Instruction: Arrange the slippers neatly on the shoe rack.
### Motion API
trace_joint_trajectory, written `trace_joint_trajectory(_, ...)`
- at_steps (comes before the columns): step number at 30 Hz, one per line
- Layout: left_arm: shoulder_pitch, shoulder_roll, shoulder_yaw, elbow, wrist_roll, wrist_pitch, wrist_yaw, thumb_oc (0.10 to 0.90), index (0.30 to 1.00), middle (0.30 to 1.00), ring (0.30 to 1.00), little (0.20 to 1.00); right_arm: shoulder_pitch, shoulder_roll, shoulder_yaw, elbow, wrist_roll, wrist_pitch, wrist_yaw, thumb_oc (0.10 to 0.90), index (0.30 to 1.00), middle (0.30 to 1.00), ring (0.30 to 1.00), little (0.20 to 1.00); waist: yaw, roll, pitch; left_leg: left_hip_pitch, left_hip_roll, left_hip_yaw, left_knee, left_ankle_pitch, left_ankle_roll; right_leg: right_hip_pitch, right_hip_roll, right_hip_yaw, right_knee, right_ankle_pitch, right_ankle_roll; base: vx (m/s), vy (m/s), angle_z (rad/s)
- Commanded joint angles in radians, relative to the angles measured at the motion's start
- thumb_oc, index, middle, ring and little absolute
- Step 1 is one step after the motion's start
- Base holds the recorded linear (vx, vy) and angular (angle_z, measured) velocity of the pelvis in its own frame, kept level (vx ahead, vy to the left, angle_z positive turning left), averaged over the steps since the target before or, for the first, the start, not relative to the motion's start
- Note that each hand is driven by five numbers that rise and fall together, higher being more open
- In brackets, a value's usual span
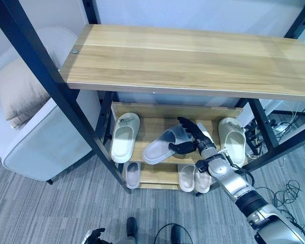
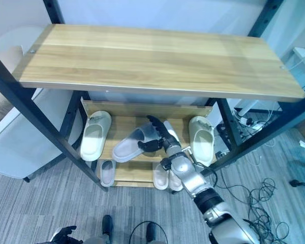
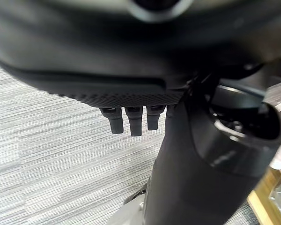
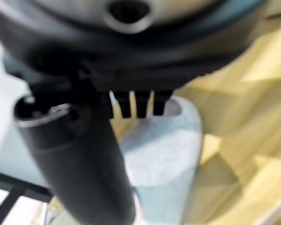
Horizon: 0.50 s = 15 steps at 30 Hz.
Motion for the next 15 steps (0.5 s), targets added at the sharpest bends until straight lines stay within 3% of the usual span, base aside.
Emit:
trace_joint_trajectory(1, -0.046, 0.004, -0.056, 0.064, 0.009, 0.002, 0.011, 0.8, 0.9, 0.9, 0.9, 0.9, -0.128, 0.008, -0.071, 0.014, -0.038, -0.056, -0.06, 0.8, 0.9, 0.9, 0.9, 0.9, 0.034, 0.005, -0.021, 0.028, -0.009, -0.023, 0.008, -0.116, -0.025, 0.02, -0.025, 0.057, 0.013, -0.124, 0.039, 0.0, 0.0, 0.0)
trace_joint_trajectory(11, -0.045, -0.001, -0.055, 0.075, 0.01, 0.007, 0.025, 0.8, 0.9, 0.9, 0.9, 0.9, -0.129, 0.029, -0.071, 0.077, -0.093, -0.032, -0.084, 0.8, 0.9, 0.9, 0.9, 0.9, 0.031, 0.009, -0.026, 0.03, -0.012, -0.026, 0.008, -0.118, -0.024, 0.022, -0.026, 0.054, 0.013, -0.127, 0.039, 0.0, 0.0, 0.0)
trace_joint_trajectory(12, -0.045, -0.001, -0.055, 0.076, 0.009, 0.007, 0.026, 0.8, 0.9, 0.9, 0.9, 0.9, -0.133, 0.029, -0.071, 0.076, -0.097, -0.03, -0.086, 0.707, 0.761, 0.761, 0.761, 0.761, 0.032, 0.009, -0.027, 0.031, -0.013, -0.027, 0.008, -0.119, -0.024, 0.022, -0.026, 0.053, 0.013, -0.127, 0.039, 0.0, 0.0, 0.0)
trace_joint_trajectory(13, -0.045, -0.001, -0.054, 0.077, 0.009, 0.007, 0.028, 0.8, 0.9, 0.9, 0.9, 0.9, -0.134, 0.031, -0.07, 0.078, -0.101, -0.03, -0.087, 0.552, 0.528, 0.528, 0.528, 0.528, 0.031, 0.009, -0.027, 0.032, -0.013, -0.025, 0.008, -0.12, -0.024, 0.023, -0.027, 0.054, 0.013, -0.127, 0.039, 0.0, 0.0, 0.0)
trace_joint_trajectory(14, -0.046, -0.002, -0.055, 0.076, 0.01, 0.007, 0.028, 0.8, 0.9, 0.9, 0.9, 0.9, -0.135, 0.032, -0.07, 0.079, -0.104, -0.027, -0.087, 0.51, 0.465, 0.465, 0.465, 0.465, 0.031, 0.009, -0.027, 0.033, -0.013, -0.025, 0.008, -0.12, -0.024, 0.024, -0.027, 0.054, 0.013, -0.128, 0.039, 0.0, 0.0, 0.0)
trace_joint_trajectory(15, -0.046, -0.002, -0.054, 0.076, 0.01, 0.008, 0.029, 0.8, 0.9, 0.9, 0.9, 0.9, -0.135, 0.033, -0.07, 0.078, -0.107, -0.026, -0.089, 0.409, 0.314, 0.314, 0.314, 0.314, 0.031, 0.009, -0.028, 0.034, -0.014, -0.025, 0.008, -0.121, -0.024, 0.025, -0.027, 0.055, 0.013, -0.128, 0.039, 0.0, 0.0, 0.0)
